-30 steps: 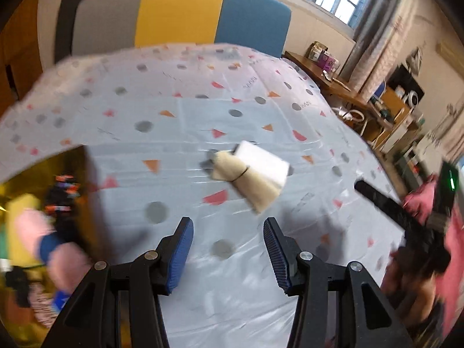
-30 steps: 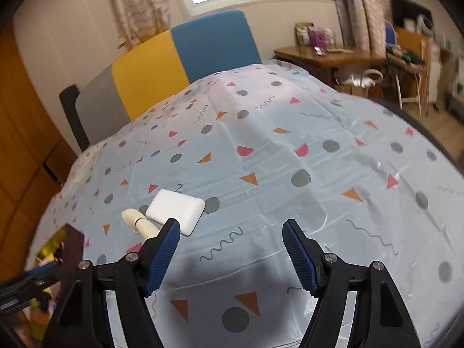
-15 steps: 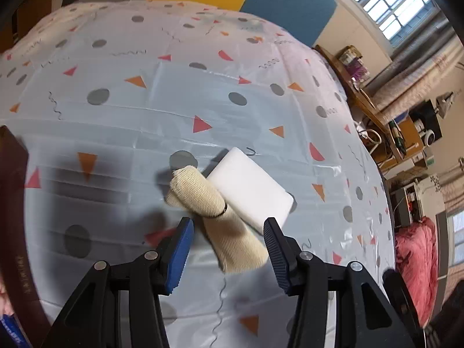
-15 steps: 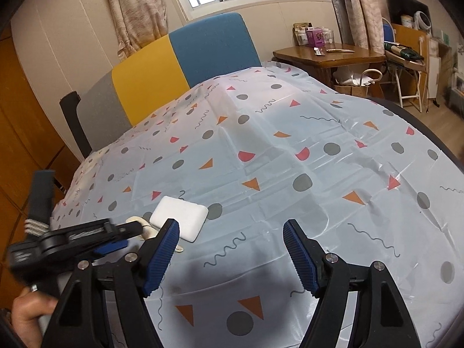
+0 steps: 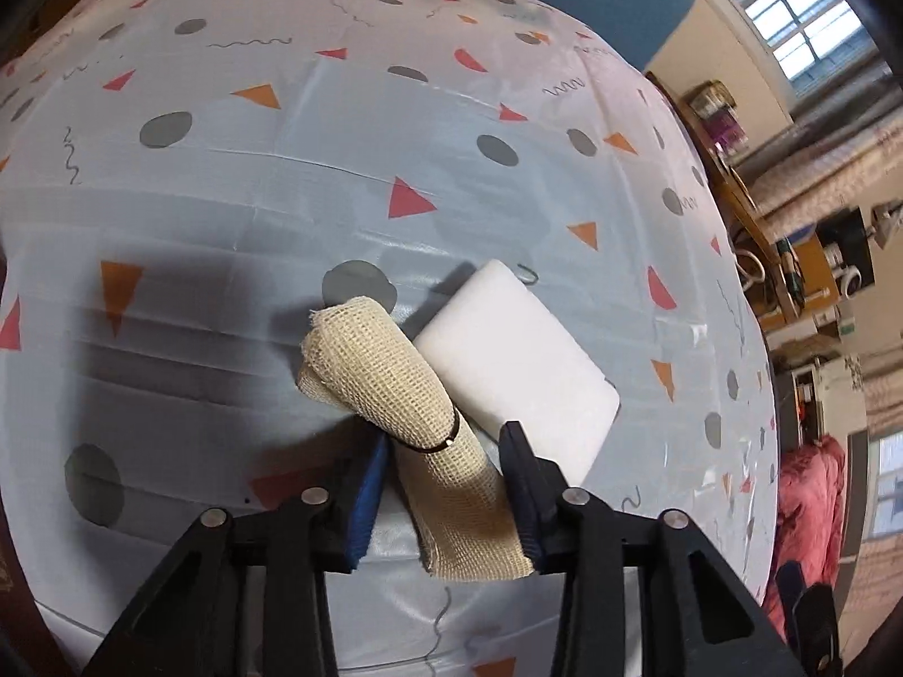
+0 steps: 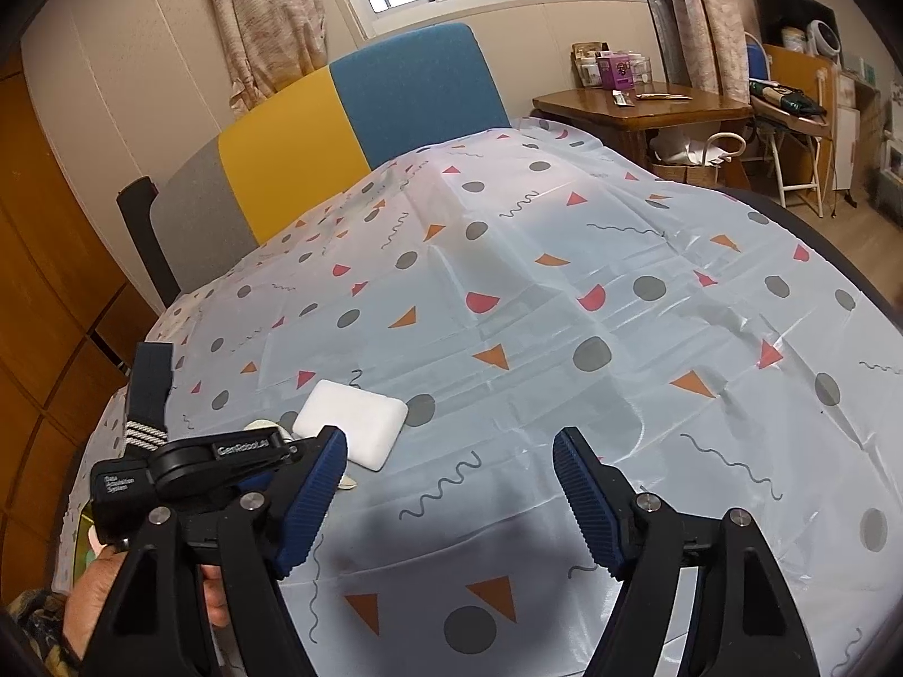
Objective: Organize soft objects
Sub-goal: 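Reach the left tool to the beige knit cloth and grasp it, then lift the beige cloth with the left tool while the right tool grasps the white sponge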
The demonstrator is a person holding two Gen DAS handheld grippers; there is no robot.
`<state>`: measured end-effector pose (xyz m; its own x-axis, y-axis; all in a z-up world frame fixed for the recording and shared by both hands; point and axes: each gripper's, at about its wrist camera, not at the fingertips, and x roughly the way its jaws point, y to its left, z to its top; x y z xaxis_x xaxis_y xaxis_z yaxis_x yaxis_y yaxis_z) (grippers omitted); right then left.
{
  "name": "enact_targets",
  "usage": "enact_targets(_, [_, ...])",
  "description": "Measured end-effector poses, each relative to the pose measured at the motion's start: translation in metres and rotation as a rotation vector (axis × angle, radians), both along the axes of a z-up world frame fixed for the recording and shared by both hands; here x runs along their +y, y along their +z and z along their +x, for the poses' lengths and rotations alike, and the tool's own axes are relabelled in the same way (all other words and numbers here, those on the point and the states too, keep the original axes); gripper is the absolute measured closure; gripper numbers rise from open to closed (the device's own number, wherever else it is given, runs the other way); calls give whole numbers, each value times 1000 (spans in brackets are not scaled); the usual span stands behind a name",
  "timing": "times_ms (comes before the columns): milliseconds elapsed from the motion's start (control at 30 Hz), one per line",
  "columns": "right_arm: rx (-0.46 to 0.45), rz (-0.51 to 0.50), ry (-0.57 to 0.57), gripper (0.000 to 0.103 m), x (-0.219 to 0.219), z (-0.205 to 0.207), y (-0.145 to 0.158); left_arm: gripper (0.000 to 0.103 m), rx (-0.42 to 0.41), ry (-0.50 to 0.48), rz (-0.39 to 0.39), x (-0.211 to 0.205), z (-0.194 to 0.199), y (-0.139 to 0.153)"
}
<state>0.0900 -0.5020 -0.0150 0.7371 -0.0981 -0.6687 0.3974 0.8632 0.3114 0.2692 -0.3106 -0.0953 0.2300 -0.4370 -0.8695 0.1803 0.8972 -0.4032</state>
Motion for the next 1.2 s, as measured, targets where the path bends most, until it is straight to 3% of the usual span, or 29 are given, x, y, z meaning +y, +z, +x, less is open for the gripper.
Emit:
enact_targets(67, [6, 3, 0, 27, -1, 1, -1, 72, -9, -22, -6, 4, -4, 3])
enact_targets(333, [38, 2, 8, 27, 0, 2, -7, 77, -87, -197, 29, 25, -60, 18])
enact_targets(533, [73, 1, 31, 27, 5, 5, -14, 80, -65, -246, 41, 48, -110, 18])
enact_targets(600, [87, -11, 46, 27, 10, 6, -17, 80, -98, -262, 78, 54, -126, 15])
enact_targets(733, [109, -35, 85, 27, 19, 10, -22, 80, -137, -255, 82, 58, -131, 11])
enact_targets(967, [138, -34, 216, 27, 40, 24, -28, 81, -99, -227, 35, 63, -121, -1])
enact_targets(1033, [150, -72, 257, 22, 46, 35, -28, 81, -97, -234, 32, 63, -121, -2])
enact_targets(1100, [159, -122, 324, 10, 53, 55, -27, 81, -100, -241, 36, 61, -121, -4])
enact_targets(1200, [200, -193, 434, 8, 64, 90, -29, 81, -90, -234, 14, 64, -119, -7])
